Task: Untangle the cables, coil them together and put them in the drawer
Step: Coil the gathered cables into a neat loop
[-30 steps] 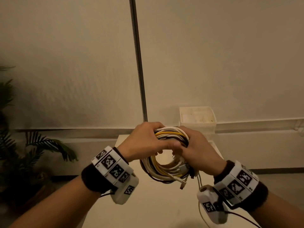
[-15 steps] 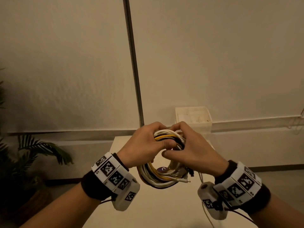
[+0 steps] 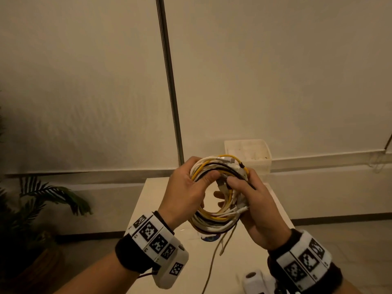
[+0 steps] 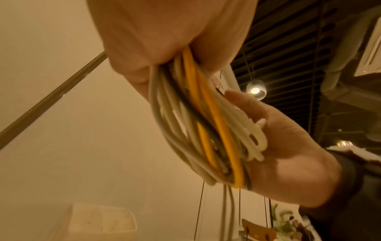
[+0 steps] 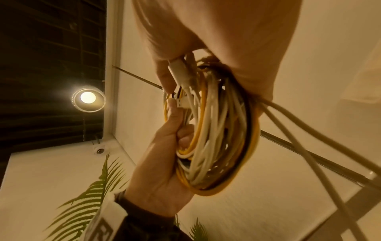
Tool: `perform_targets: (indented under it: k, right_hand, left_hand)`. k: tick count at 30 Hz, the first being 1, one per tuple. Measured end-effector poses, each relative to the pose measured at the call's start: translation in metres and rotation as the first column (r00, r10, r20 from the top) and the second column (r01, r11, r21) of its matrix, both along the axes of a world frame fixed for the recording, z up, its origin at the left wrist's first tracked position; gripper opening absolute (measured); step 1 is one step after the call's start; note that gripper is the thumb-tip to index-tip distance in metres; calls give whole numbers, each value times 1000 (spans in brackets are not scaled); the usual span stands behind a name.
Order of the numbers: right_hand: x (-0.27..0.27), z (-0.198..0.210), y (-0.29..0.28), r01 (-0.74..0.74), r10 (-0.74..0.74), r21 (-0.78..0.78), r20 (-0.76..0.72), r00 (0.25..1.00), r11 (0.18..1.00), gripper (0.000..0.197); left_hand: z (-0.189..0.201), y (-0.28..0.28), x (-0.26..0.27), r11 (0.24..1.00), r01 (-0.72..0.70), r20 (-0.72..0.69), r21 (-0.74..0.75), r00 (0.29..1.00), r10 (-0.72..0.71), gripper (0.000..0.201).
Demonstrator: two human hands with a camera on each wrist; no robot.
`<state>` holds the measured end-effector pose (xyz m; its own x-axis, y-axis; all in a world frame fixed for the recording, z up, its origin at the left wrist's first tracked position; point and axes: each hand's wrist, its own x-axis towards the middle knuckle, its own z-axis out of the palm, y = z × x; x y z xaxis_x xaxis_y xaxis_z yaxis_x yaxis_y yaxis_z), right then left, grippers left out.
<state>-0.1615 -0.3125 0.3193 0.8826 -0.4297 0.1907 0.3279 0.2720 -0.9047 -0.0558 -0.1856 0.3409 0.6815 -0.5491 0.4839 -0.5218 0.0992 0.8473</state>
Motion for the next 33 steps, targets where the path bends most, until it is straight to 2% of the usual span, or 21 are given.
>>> perform_targets:
  k: [4,6,9,12,14,17,19,22,24,26,29,31,33]
  right_hand:
    - [-5,-1,-4,-114,117,-32,107,987,993,74]
    - [-6,-6,-4,-108,123,-144,101,987,984,75]
    - [-1,-8,8,60,-33,-293,96,995,954,78]
    - [9,-3,21,314,-297,-281,103,949,907,58]
    - [13,1,17,395,-376,-336,123,918,855,48]
    - [11,10,2,321,-304,-484,116,946,814,45]
    - [9,16,-5,192,-210,-648,50,976,737,44]
    - [10,22,-3,7,-82,-843,-44,996,539,51]
    - [13,25,1,-22,-42,-906,-44,998,422,58]
    - [15,28,2,14,-51,-937,-4,999,349,59]
    - [16,30,-2,57,-92,-964,34,995,260,57]
    - [17,29,-3,23,-109,-966,-6,994,256,59]
    - [17,29,-4,-24,-112,-967,-54,992,255,58]
  left_hand:
    - [-8,0,-3,989,-82,-219,-124,974,53,28]
    - [-11,0,-4,985,-99,-261,-142,964,60,31]
    - [-13,-3,-11,974,-139,-265,-182,960,88,30]
    - [-16,-5,-22,966,-147,-240,-211,966,95,25]
    - [-19,-2,-24,979,-88,-233,-185,971,43,22]
    - [-13,11,-11,1000,14,-159,-5,987,-15,29]
    - [0,21,4,985,75,-129,156,990,-55,47]
    - [26,25,19,878,167,-26,448,984,-174,72]
    - [37,20,21,795,140,94,590,966,-240,77]
    - [36,15,18,795,118,120,595,965,-233,77]
    - [23,11,11,861,175,25,478,977,-212,59]
    - [18,11,5,860,276,-123,428,961,-248,52]
    - [18,12,5,836,373,-222,403,926,-306,63]
